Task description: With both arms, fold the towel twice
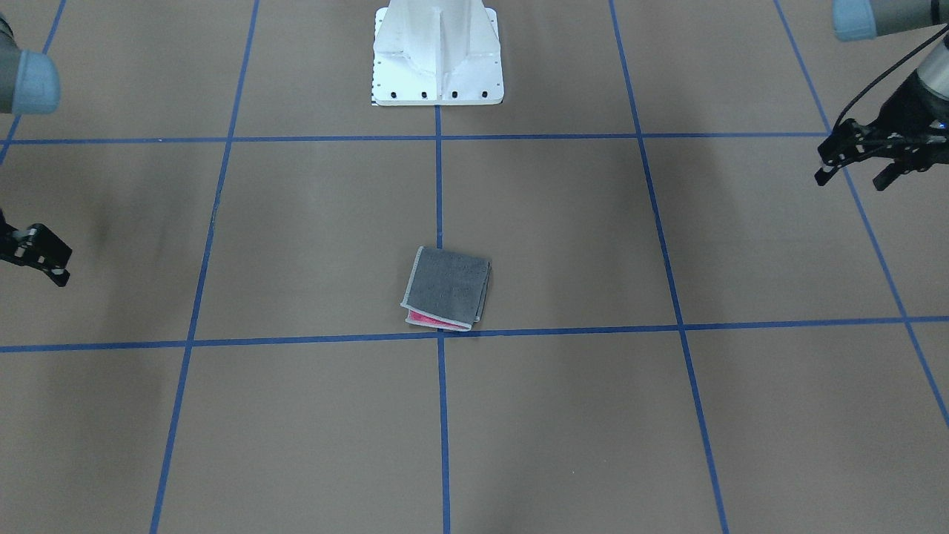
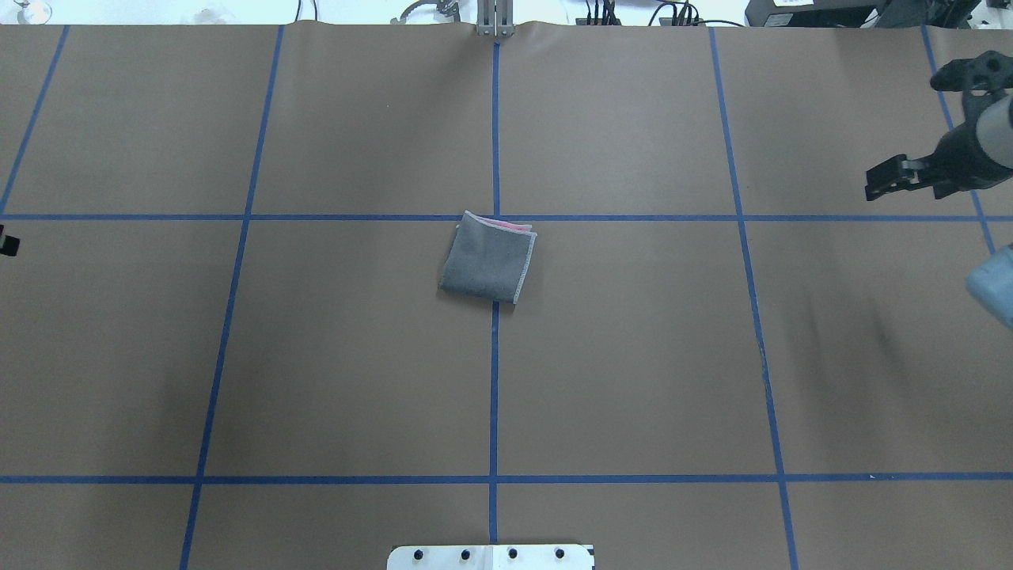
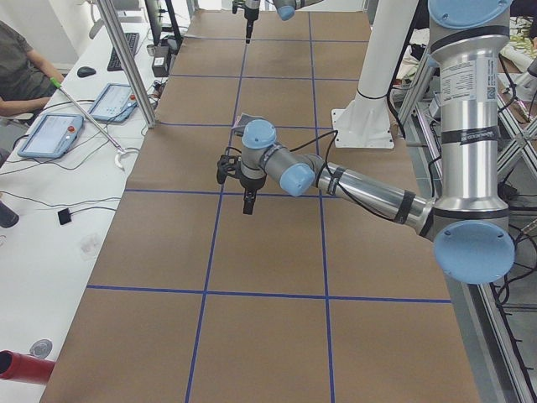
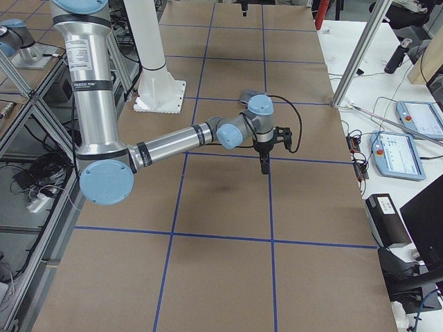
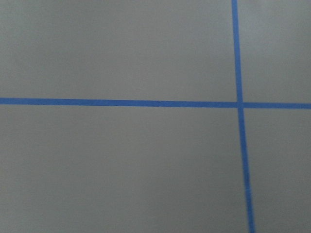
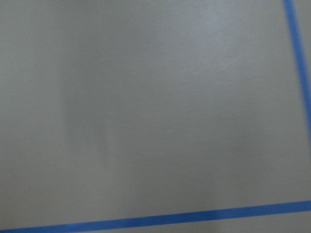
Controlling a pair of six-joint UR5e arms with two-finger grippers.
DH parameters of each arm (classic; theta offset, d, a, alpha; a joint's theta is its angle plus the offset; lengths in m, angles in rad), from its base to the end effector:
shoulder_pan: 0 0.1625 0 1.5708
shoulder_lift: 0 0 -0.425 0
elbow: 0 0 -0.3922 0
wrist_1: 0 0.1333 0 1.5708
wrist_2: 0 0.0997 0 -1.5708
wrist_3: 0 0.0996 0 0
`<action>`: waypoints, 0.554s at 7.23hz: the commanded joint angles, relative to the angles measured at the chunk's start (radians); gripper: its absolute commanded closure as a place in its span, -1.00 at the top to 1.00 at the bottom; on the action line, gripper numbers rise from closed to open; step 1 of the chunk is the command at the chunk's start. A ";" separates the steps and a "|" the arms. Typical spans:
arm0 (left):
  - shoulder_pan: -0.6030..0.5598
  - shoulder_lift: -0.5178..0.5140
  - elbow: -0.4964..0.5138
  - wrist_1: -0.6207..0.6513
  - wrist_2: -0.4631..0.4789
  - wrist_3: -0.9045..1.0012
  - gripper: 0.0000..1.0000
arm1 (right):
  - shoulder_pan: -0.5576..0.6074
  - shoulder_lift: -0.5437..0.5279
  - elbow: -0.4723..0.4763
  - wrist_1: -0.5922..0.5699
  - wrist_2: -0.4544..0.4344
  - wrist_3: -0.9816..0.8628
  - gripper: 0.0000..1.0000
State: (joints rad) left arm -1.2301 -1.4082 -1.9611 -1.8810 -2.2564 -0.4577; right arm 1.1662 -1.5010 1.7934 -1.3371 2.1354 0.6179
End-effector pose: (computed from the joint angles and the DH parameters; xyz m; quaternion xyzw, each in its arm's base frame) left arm 0.0803 -0.4367 0.5085 0.1046 0.3958 0.0361 0.9116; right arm -0.1365 -0.5221 0.4961 0.0862 -0.3568 0.0267 0.9298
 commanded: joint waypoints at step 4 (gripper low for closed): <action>-0.222 -0.117 0.136 0.343 -0.181 0.248 0.99 | 0.237 -0.056 0.003 -0.280 0.112 -0.500 1.00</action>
State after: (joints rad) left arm -1.4214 -1.4574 -1.8289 -1.6740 -2.4078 -0.2151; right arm 1.3923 -1.5447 1.7960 -1.5858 2.2453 0.1795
